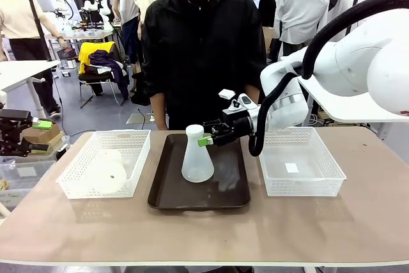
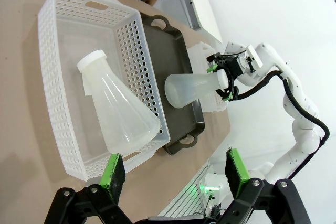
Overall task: Prepare the laboratory tools.
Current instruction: Place the picked Big flask upright in the Handle tray as instructed by the person, then pick up the Big flask that the person points to.
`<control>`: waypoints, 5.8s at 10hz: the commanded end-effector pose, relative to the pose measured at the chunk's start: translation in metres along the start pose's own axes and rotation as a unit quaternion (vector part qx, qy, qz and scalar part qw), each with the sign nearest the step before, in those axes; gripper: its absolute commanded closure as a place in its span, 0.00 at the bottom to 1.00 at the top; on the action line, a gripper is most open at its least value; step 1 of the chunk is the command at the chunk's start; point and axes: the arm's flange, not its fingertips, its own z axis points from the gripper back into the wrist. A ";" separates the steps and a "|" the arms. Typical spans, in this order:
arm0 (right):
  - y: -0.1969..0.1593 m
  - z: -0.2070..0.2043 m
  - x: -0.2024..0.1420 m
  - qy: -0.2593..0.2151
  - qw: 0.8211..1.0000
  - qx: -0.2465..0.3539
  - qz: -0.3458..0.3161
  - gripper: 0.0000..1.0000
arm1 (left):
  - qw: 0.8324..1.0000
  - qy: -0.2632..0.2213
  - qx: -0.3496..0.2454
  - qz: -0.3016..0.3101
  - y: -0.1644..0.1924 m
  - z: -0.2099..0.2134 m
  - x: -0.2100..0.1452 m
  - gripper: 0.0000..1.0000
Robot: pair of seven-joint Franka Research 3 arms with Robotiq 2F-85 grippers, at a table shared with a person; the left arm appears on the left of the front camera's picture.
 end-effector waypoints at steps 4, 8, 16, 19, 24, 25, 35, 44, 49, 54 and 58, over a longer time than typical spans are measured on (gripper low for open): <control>0.000 -0.004 -0.004 -0.003 1.000 0.006 0.000 0.00 | 1.000 -0.003 -0.002 0.002 -0.001 0.001 0.000 0.00; 0.000 -0.004 -0.004 -0.003 1.000 0.006 0.000 0.00 | 1.000 -0.003 -0.002 0.002 -0.001 0.001 0.000 0.00; 0.030 0.008 0.020 0.026 0.999 -0.006 0.029 0.00 | 1.000 -0.003 -0.002 0.002 -0.001 0.001 0.000 0.00; 0.074 0.063 0.055 0.071 0.989 -0.102 0.079 0.00 | 1.000 -0.003 -0.002 0.002 -0.001 0.001 0.000 0.00; 0.133 0.151 0.075 0.139 0.957 -0.252 0.047 0.00 | 1.000 -0.003 -0.002 0.002 -0.001 0.001 0.000 0.00; 0.149 0.164 0.075 0.133 0.951 -0.275 0.043 0.00 | 1.000 -0.003 -0.002 0.002 -0.001 0.001 0.000 0.00; 0.157 0.185 0.073 0.121 0.950 -0.284 0.048 0.00 | 0.998 0.022 0.030 -0.051 -0.058 -0.010 0.014 0.00; 0.157 0.185 0.073 0.121 0.950 -0.284 0.048 0.00 | 0.922 0.126 0.366 0.027 -0.166 -0.128 0.060 0.00; 0.157 0.185 0.073 0.121 0.950 -0.284 0.048 0.00 | 0.868 0.143 0.467 0.089 -0.154 -0.186 0.073 0.00; 0.157 0.185 0.073 0.121 0.950 -0.284 0.048 0.00 | 0.868 0.145 0.466 0.095 -0.137 -0.195 0.070 0.00; 0.157 0.185 0.073 0.121 0.950 -0.284 0.048 0.00 | 0.862 0.129 0.475 0.126 -0.117 -0.200 0.075 0.00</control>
